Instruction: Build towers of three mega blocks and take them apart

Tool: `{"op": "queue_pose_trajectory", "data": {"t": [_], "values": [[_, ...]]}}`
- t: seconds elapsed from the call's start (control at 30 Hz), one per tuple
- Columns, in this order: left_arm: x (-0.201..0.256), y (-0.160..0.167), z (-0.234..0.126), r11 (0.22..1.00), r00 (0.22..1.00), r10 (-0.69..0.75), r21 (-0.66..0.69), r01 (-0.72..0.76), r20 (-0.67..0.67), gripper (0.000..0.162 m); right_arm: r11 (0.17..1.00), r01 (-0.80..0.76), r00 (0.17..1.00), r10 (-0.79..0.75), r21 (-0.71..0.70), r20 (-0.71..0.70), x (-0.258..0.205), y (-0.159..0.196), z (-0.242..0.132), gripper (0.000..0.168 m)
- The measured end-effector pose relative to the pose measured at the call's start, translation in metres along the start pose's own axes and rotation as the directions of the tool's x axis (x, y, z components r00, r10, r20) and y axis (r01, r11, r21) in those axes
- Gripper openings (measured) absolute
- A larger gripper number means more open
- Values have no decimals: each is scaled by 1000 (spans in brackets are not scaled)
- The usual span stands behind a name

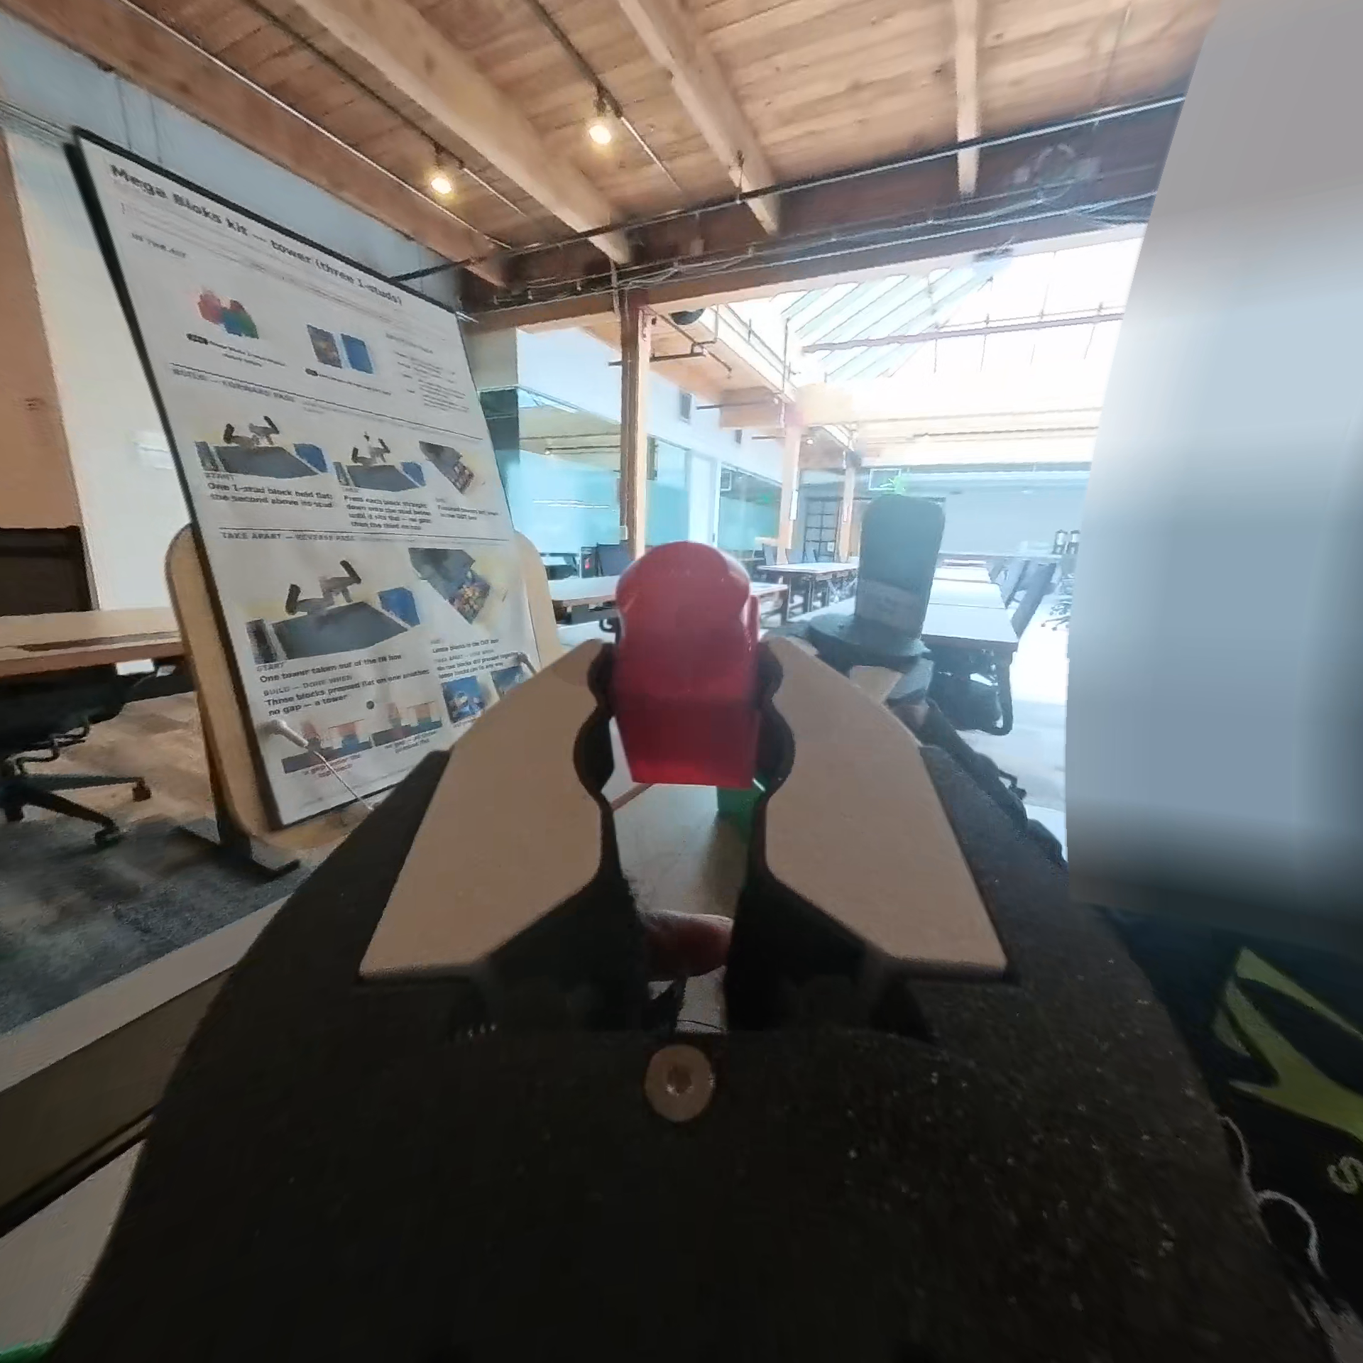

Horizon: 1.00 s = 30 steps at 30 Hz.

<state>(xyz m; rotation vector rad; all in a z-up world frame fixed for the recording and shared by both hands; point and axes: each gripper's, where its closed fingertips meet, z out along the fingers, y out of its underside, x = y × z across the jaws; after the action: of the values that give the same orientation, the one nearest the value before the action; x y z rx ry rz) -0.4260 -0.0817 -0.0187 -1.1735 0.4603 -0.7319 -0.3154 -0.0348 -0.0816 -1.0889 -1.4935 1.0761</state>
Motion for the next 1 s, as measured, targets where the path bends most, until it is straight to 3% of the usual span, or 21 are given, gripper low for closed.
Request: {"op": "queue_pose_trajectory", "data": {"t": [0.33,0.53,0.8,1.0], "values": [[13,13,18,996,997,43,-76,-48,-59,36,1000,27,993,-27,-3,-118,11,-11,-24,37],[27,18,29,991,991,71,-104,-82,-109,36,980,55,963,-102,-190,-251,14,3,-64,37],[34,26,37,983,988,95,-143,-113,-125,36,887,-170,848,-90,-429,-523,15,80,-185,38],[34,34,44,977,987,100,-174,-121,-127,36,758,-486,645,-25,-435,-764,25,150,-310,38]]}}
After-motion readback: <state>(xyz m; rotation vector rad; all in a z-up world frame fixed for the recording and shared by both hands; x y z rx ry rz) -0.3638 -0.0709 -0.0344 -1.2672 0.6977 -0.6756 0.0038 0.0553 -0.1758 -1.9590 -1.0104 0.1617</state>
